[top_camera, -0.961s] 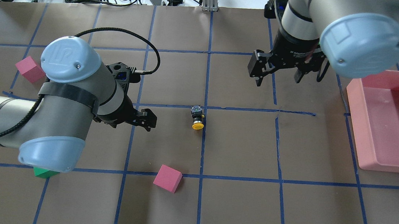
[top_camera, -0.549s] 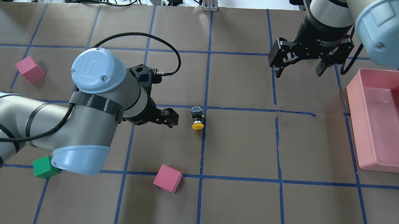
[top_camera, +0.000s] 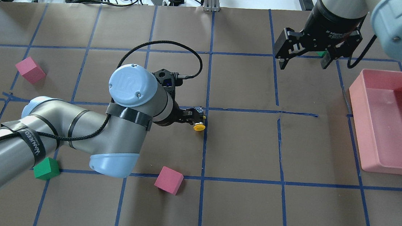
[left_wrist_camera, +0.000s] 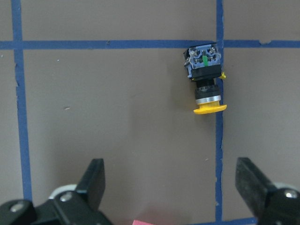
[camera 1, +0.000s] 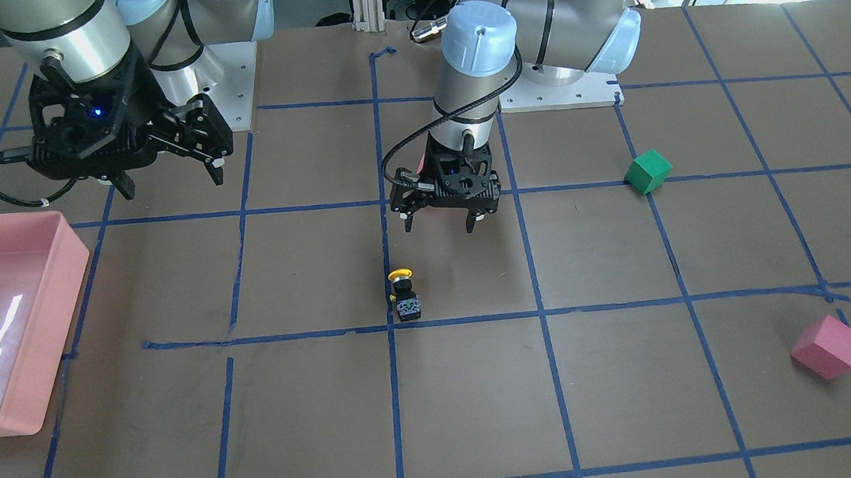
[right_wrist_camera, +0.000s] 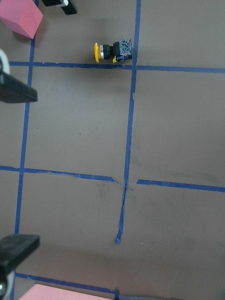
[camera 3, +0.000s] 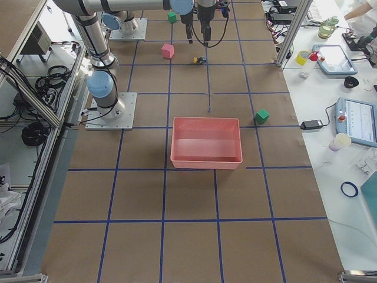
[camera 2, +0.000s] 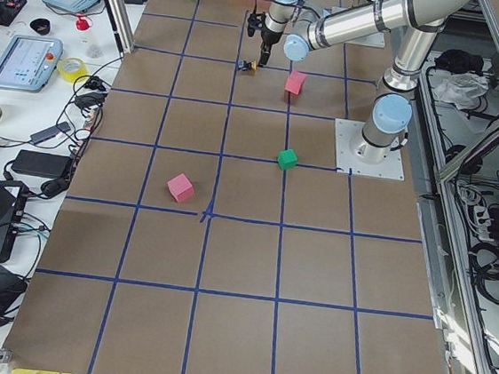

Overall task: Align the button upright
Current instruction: 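Reach the left gripper to the switch and grasp it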

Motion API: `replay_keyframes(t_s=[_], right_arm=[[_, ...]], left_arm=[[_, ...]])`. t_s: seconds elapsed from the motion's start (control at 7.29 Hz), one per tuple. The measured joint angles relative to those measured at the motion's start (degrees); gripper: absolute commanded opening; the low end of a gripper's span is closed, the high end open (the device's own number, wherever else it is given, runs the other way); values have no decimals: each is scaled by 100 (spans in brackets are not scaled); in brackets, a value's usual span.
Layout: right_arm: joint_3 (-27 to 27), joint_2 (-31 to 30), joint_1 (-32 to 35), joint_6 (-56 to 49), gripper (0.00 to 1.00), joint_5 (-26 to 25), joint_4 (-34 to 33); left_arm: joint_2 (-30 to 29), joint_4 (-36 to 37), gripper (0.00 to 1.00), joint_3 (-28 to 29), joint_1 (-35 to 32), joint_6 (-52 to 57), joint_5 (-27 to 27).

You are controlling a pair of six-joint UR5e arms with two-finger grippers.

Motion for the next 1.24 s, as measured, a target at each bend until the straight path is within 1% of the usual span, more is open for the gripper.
replay_keyframes(t_s=[0.27,0.69,0.96,1.24], right_arm=[[15,-5,-5,-4,100,-33,48],[29,26,-9,-7,100,-4,13],[34,31,-7,-10,100,22,22],[44,37,-3,-11,100,35,49]], left_arm=[[-352,567,100,-72,-167,-115,21],[-974,1287,99,-62,-226,-394,24],[-1327,1597,99,1,-229,-437,24],[-1534,1697,99,84,-229,-443,16]])
